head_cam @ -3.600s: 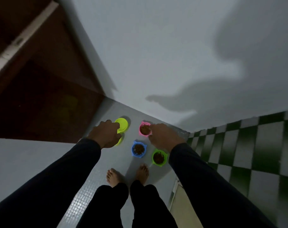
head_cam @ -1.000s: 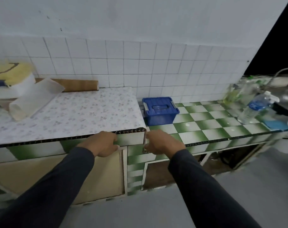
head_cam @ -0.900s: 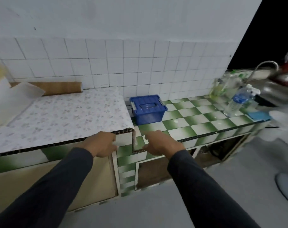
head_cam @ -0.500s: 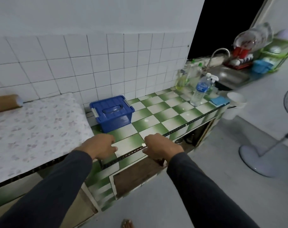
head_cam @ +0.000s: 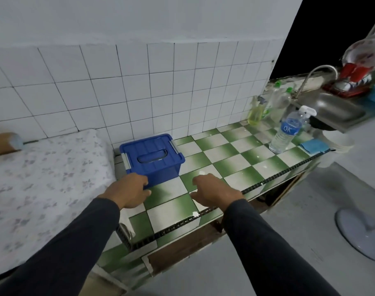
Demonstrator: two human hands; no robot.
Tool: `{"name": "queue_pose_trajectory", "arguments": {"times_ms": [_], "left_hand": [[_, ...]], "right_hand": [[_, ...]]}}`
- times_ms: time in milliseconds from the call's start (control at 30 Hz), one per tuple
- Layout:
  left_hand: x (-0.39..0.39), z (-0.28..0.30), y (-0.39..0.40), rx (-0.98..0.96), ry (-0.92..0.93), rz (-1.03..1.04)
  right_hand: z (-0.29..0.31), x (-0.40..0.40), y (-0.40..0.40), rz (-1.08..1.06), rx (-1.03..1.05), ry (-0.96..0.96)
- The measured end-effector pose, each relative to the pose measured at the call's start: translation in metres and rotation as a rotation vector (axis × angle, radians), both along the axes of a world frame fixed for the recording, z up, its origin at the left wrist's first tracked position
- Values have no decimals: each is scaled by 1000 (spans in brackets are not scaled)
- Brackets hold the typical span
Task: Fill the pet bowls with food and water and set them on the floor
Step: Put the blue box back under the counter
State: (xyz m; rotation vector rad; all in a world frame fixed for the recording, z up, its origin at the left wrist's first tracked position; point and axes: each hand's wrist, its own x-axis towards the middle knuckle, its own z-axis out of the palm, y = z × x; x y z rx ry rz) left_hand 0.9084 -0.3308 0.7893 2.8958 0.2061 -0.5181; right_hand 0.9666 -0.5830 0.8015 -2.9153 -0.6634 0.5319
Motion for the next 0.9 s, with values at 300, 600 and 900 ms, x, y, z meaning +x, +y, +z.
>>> {"name": "queue_pose_trajectory", "arguments": {"times_ms": [300, 600, 900], "left_hand": [[38, -12, 24, -39, -77, 165], [86, -29, 37, -101, -106, 390], [117, -61, 41, -110, -217, 562]], "right_hand": [[-15, 78, 39, 114, 56, 22], [-25, 173, 70, 276, 67, 54], [-53, 239, 85, 368, 107, 92]]}}
